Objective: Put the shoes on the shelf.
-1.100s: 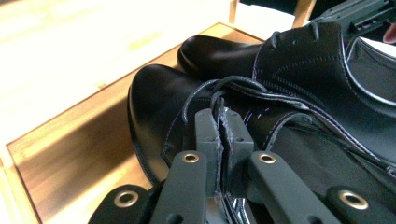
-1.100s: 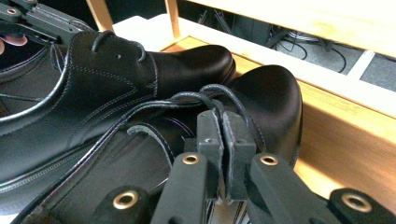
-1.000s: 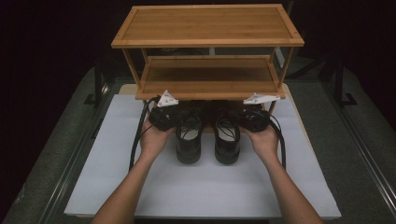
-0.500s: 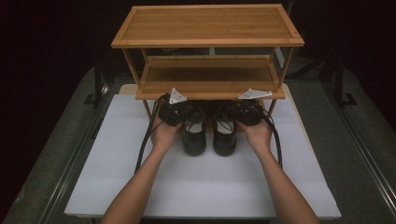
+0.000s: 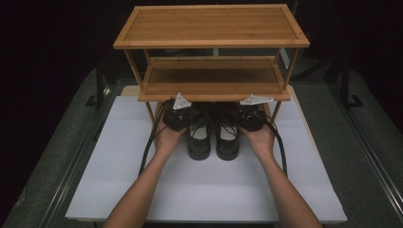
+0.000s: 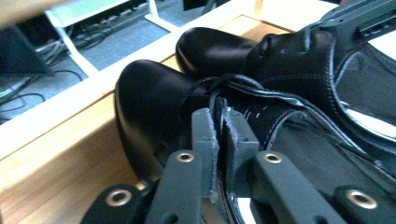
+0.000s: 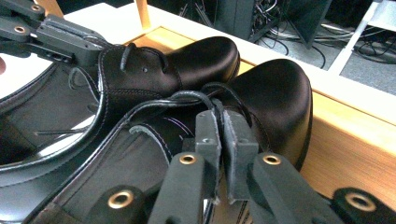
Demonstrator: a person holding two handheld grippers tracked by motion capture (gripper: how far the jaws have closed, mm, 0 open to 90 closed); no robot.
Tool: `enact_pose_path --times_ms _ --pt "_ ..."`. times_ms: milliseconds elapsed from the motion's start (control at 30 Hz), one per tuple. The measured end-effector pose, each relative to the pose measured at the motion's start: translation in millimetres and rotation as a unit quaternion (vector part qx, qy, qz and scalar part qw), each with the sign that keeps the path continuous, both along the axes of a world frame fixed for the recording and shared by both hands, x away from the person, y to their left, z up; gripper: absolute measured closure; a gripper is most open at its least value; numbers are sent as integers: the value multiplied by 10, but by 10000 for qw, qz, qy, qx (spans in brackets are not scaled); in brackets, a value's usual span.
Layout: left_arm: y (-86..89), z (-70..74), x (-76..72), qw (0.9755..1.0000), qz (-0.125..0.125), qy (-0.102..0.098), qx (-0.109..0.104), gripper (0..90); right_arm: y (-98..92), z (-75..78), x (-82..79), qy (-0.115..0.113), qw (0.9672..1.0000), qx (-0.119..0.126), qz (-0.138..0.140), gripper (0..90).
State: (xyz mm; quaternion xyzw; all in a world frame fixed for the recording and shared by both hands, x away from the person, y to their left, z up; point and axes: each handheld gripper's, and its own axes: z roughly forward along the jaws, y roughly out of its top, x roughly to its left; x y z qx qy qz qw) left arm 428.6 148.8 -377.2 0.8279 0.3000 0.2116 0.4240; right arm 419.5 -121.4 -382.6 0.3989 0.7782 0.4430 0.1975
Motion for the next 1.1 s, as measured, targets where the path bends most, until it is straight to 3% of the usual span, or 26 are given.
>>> enact_pose_path --times_ms 100,167,300,467,600,733,833,900,1100 --pt "23 24 -3 10000 -25 83 34 679 -4 25 -10 -4 10000 15 24 740" --pt "75 66 -23 9998 -48 159 -88 593 -21 69 -35 3 10000 77 29 650" --pt "191 170 -107 9993 -200 277 -172 493 -65 160 -122 61 9999 60 125 507" --pt "373 238 -302 9980 -352 344 -389 359 -153 260 -332 86 9995 164 262 402" --pt "486 197 -499 9977 -487 358 -313 297 -227 255 -559 53 9993 160 342 354" --pt "553 54 -665 9974 -516 419 -262 246 -320 133 -761 120 9992 128 354 315" --pt "551 -134 -712 9968 -493 605 -171 192 -359 -33 -830 281 9990 38 338 268" --pt "513 -270 -699 9958 -474 783 -41 161 -379 -150 -836 401 9987 62 320 245" --pt "383 -518 -642 9933 -571 970 258 124 -339 -482 -759 775 9963 -71 353 177"
